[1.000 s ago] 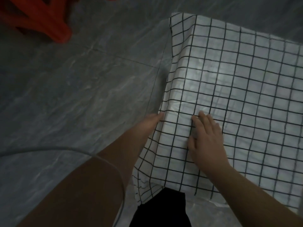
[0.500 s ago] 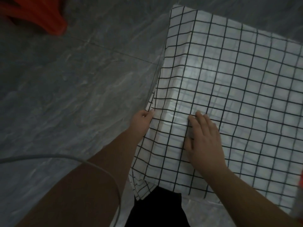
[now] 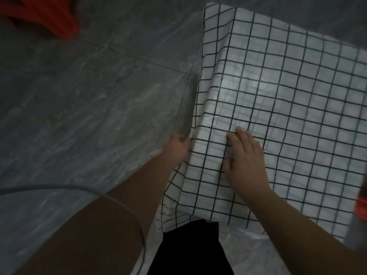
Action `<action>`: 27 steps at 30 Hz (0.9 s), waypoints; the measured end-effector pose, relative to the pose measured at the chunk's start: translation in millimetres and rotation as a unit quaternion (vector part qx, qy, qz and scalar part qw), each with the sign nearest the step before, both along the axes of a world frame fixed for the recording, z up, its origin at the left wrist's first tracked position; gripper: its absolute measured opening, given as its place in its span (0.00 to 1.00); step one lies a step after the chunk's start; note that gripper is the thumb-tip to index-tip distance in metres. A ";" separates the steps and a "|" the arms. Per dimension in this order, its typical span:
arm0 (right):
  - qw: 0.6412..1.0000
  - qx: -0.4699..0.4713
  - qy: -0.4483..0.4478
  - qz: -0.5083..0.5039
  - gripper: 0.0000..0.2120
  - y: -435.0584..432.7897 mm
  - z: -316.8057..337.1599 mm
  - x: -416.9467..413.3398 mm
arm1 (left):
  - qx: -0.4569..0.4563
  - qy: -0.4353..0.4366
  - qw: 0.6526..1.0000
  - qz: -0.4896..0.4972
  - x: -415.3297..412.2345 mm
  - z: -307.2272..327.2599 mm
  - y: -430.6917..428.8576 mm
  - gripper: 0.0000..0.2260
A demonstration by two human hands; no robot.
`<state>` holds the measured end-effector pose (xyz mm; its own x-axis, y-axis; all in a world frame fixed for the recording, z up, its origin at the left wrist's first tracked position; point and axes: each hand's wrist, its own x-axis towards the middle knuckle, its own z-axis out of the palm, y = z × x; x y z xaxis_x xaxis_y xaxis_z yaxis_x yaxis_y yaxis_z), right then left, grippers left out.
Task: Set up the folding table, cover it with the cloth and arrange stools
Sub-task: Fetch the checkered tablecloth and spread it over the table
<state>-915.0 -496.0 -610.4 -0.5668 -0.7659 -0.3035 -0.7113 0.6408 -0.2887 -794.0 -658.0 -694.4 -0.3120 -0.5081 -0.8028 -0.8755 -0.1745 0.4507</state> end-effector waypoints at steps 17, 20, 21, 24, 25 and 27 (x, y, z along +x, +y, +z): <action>0.989 0.001 -0.034 0.146 0.30 43.6 34.0 87.5 | -0.151 0.140 0.923 -0.325 127.8 81.1 80.9 0.40; 0.983 0.017 -0.029 0.183 0.30 52.8 21.9 103.6 | -0.221 0.107 0.896 -0.370 141.1 55.0 96.6 0.43; 0.981 0.022 -0.023 0.190 0.29 55.9 16.2 106.2 | -0.235 0.090 0.894 -0.371 143.6 47.2 100.9 0.43; 0.980 0.031 -0.003 0.194 0.29 64.6 0.6 106.9 | -0.264 0.077 0.895 -0.351 150.0 27.9 111.4 0.38; 0.980 0.034 0.006 0.196 0.29 67.3 -2.9 105.8 | -0.270 0.085 0.898 -0.338 152.4 22.7 115.0 0.37; 0.978 0.035 0.019 0.206 0.29 69.8 -6.5 104.5 | -0.272 0.112 0.910 -0.294 157.1 18.6 121.1 0.35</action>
